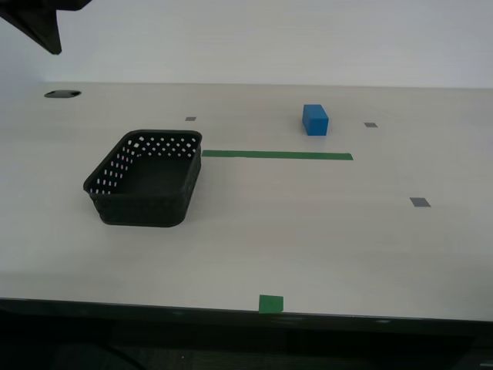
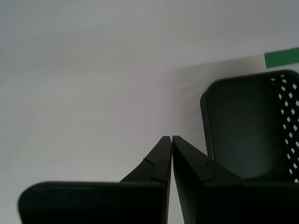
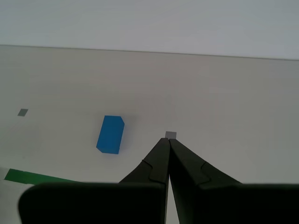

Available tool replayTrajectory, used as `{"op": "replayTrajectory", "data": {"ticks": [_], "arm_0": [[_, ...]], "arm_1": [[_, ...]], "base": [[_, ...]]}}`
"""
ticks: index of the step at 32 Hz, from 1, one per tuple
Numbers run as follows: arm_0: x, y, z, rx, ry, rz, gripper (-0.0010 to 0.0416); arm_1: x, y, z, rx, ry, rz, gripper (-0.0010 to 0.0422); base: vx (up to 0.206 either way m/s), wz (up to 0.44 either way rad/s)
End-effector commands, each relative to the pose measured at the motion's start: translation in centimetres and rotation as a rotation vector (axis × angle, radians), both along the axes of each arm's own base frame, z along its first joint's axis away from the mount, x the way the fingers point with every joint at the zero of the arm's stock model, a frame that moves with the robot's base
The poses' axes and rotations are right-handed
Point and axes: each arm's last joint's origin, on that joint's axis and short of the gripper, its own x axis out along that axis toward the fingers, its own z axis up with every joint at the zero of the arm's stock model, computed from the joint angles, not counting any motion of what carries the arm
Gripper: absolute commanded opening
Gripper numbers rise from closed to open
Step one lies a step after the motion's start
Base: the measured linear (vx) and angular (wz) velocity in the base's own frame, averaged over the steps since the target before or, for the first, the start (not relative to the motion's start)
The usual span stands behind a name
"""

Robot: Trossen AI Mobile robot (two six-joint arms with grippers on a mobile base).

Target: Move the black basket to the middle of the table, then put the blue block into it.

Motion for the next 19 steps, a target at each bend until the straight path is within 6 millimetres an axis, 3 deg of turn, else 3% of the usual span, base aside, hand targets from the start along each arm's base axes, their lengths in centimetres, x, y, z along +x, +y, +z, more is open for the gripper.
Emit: {"op": "replayTrajectory", "data": {"ticks": [1, 7, 9, 14, 19], "arm_0": [[0.4, 0.2, -0.5, 0.001, 0.017, 0.011, 0.0000], [0.9, 0.3, -1.1, 0.000, 0.035, 0.015, 0.0000], [1.0, 0.3, -1.2, 0.000, 0.038, 0.015, 0.0000], [1.0, 0.3, -1.2, -0.003, 0.036, 0.018, 0.0000], [1.0, 0.3, -1.2, -0.003, 0.033, 0.017, 0.0000]], "arm_1": [[0.5, -0.1, -1.3, 0.006, 0.061, -0.006, 0.0000], [2.2, -0.7, -5.8, -0.098, 0.217, -0.036, 0.0040], [2.8, -1.0, -8.1, -0.169, 0.298, -0.047, 0.0085], [4.0, -1.3, -11.7, -0.170, 0.354, -0.009, 0.0181], [4.3, -1.8, -14.1, -0.169, 0.385, 0.005, 0.0235]], "base": [[0.000, 0.000], [0.000, 0.000], [0.000, 0.000], [0.000, 0.000], [0.000, 0.000]]}}
